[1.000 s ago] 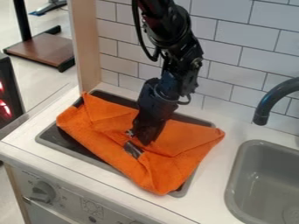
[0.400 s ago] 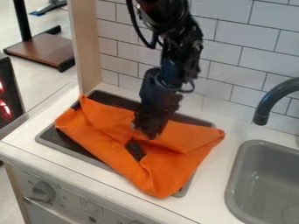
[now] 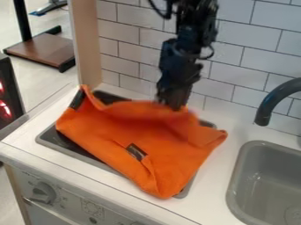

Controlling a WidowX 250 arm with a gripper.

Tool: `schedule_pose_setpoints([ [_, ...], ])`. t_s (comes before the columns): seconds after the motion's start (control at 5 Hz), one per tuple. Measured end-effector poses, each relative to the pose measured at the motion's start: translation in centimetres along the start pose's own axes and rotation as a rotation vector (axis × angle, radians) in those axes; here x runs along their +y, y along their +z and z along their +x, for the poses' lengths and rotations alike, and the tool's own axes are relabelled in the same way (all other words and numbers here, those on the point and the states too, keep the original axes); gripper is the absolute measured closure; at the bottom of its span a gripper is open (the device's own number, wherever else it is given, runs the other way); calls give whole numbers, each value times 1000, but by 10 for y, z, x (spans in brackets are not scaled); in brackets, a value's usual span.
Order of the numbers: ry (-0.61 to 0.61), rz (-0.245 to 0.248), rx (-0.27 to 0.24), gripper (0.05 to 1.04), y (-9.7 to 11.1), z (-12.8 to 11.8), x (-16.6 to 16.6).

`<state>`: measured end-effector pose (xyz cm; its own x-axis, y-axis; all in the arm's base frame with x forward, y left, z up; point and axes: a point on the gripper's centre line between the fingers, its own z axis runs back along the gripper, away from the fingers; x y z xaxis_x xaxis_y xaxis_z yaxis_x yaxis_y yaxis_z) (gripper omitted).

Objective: Unfold the orange cloth on the table

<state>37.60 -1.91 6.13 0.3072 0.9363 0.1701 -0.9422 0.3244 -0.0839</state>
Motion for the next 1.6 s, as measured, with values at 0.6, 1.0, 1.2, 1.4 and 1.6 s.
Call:
schedule_pose_setpoints([
  [0.6,57,-41,-72,1033,-21,18,-52],
  [1.0,76,-143,-187,1033,-41,31,-62],
  [1.2,74,-156,-184,1009,-51,29,-63],
  [1.4,71,-127,-183,854,-61,28,-58],
  [1.6,70,-107,-188,592,-61,28,-55],
])
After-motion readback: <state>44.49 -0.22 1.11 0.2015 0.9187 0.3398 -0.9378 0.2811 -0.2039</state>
